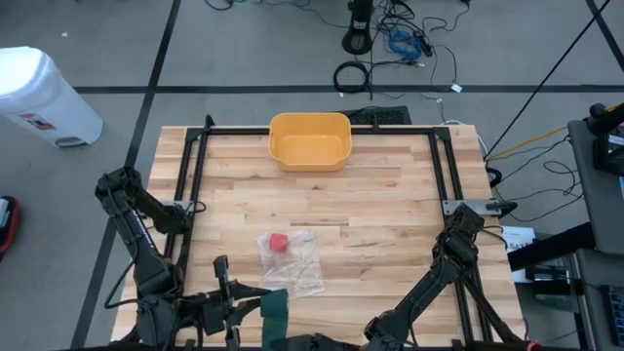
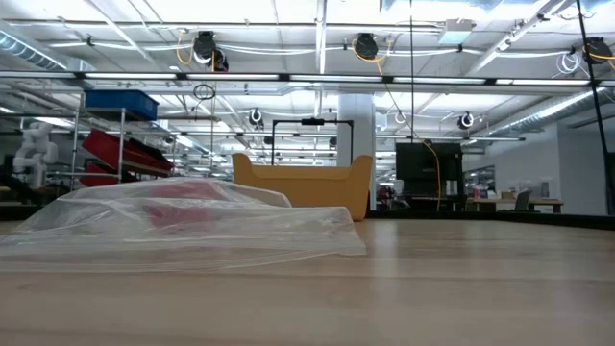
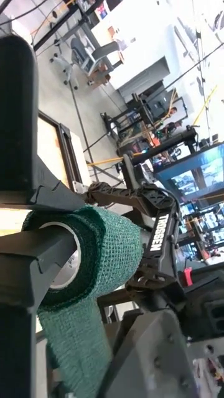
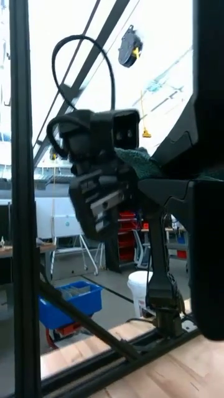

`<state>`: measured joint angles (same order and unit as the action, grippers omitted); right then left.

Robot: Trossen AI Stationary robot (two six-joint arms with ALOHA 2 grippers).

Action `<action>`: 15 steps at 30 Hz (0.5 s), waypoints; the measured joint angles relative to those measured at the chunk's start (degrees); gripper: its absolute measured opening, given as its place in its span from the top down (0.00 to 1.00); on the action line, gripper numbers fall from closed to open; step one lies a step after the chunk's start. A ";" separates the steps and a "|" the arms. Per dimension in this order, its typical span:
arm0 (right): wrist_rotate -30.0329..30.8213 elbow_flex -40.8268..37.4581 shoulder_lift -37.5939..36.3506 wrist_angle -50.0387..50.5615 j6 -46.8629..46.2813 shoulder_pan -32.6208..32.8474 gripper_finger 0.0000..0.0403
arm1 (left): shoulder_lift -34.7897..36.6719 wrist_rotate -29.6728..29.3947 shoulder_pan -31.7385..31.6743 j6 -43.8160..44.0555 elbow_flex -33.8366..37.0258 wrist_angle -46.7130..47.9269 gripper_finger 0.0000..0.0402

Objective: Roll bandage
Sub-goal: Roll the green bandage

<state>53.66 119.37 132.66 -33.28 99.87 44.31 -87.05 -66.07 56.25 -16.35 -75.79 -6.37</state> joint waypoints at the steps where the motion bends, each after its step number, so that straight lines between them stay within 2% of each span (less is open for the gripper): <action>1: -0.01 0.00 0.00 -0.85 0.17 -0.02 1.00 | 0.00 0.05 0.00 0.43 0.00 0.38 0.90; 7: 0.42 3.53 0.00 0.89 -2.02 -0.09 1.00 | 0.00 2.20 -0.02 1.07 0.04 1.34 0.90; 10: 0.43 7.06 0.00 6.93 -5.51 -0.22 1.00 | 0.02 4.46 -0.02 1.08 0.04 1.17 0.90; 15: -0.01 13.05 0.00 19.16 -15.57 -0.74 1.00 | 0.02 4.54 -0.04 1.10 0.04 1.22 0.90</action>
<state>53.65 132.42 132.66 -14.12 84.29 43.58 -87.02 -61.53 56.21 -15.25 -75.75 -5.15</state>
